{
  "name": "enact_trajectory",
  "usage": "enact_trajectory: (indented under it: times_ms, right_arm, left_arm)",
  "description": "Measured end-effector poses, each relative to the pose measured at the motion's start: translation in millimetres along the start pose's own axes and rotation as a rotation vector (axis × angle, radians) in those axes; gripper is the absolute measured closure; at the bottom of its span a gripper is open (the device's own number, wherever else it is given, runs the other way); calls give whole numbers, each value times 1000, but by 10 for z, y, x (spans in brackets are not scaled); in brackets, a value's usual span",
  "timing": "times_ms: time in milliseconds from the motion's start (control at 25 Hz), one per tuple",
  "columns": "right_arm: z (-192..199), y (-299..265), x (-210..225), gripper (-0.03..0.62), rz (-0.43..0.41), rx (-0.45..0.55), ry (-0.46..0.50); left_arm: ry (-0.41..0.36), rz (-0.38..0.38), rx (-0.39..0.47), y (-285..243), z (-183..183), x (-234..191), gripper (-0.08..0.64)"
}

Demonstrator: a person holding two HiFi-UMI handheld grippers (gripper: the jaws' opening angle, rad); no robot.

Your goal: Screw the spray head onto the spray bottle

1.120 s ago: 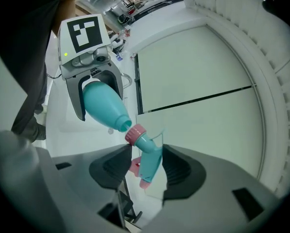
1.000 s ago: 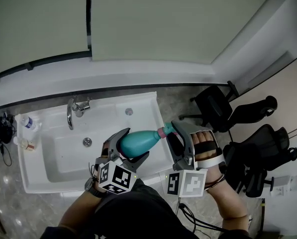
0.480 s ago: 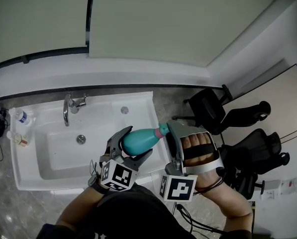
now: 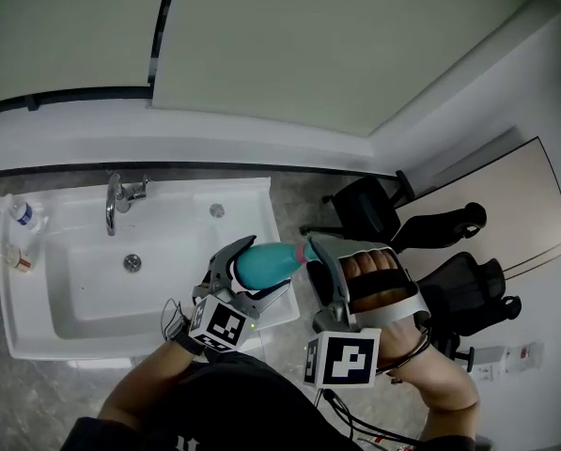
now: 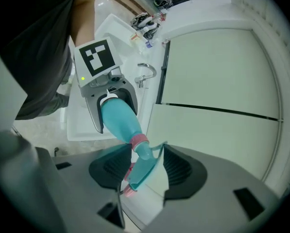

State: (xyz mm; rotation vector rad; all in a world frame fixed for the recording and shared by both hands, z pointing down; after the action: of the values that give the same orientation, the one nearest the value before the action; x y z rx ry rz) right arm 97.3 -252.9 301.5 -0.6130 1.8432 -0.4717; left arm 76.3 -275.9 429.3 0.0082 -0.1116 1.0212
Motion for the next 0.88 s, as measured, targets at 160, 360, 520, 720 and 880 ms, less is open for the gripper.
enact_trajectory:
  times_ms: [160, 360, 520, 720, 880]
  right_arm:
    - [-21, 35, -4, 399, -65, 51, 53]
    - [6, 42, 41, 399, -243, 143, 24]
    - [-44, 10, 135, 399, -348, 201, -115]
    - [10, 55, 239, 399, -407, 296, -279]
    - [-35, 51, 257, 399, -393, 317, -307]
  left_arm:
    - [4, 27, 19, -38, -8, 54, 140]
    - [18, 76, 58, -18, -11, 119, 140]
    - [51, 92, 90, 21, -33, 117, 140]
    - [67, 118, 120, 143, -104, 53, 140]
    - [80, 121, 102, 186, -102, 14, 140]
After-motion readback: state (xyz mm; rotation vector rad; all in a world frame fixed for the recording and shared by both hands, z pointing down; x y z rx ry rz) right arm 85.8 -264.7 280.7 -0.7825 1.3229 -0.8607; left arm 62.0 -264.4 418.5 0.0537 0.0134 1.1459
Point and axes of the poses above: the fingertips, and each gripper's own axes: y backward along the fingers, x to its right, z out of its underside, the point moved 4 cm from there along y, backward along the fingers, and after that the axes turned 4 degrees about -x, right-handed, at the moved point
